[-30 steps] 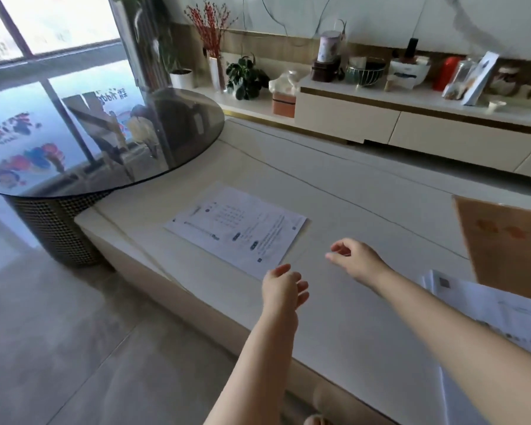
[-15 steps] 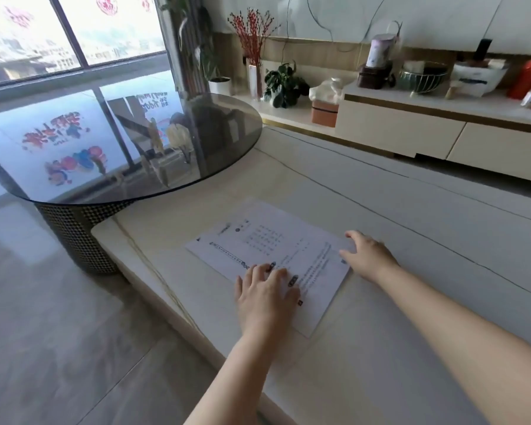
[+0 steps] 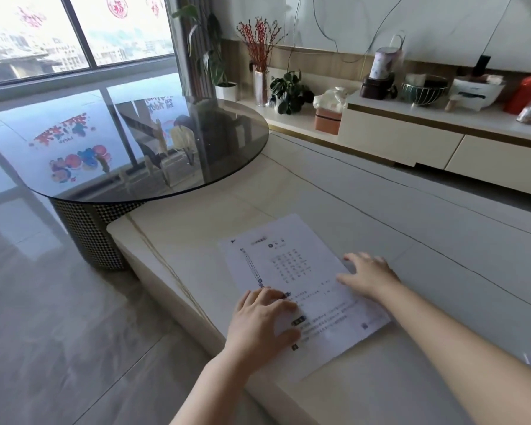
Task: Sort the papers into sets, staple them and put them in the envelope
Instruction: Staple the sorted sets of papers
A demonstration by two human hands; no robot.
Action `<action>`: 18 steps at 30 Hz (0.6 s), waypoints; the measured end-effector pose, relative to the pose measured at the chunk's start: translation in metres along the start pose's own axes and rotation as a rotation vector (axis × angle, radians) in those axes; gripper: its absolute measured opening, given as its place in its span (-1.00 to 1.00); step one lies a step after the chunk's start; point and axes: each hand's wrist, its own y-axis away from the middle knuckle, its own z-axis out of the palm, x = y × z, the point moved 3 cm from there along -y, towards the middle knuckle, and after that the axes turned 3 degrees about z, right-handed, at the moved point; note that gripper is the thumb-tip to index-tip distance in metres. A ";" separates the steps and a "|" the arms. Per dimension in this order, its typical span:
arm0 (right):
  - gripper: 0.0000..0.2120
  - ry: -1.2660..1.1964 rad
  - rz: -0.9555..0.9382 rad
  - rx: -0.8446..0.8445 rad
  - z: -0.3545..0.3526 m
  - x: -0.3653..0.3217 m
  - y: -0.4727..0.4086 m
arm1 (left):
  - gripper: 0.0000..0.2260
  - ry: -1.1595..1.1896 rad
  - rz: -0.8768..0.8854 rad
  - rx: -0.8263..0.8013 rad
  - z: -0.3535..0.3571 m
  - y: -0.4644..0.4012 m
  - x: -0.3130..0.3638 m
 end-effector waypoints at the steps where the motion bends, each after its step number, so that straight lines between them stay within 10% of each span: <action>1: -0.47 0.035 -0.046 -0.016 0.007 -0.005 0.011 | -0.57 0.034 0.021 -0.002 0.002 0.008 0.002; 7: -0.46 0.073 -0.125 0.052 0.040 -0.026 0.066 | -0.47 0.251 -0.428 0.352 0.006 0.067 0.000; 11: -0.43 0.035 -0.118 0.084 0.055 -0.033 0.096 | -0.26 0.995 -0.942 0.426 0.001 0.095 -0.013; 18: -0.39 -0.105 -0.152 -0.002 0.069 -0.032 0.138 | -0.85 1.124 -0.928 0.351 -0.027 0.109 -0.023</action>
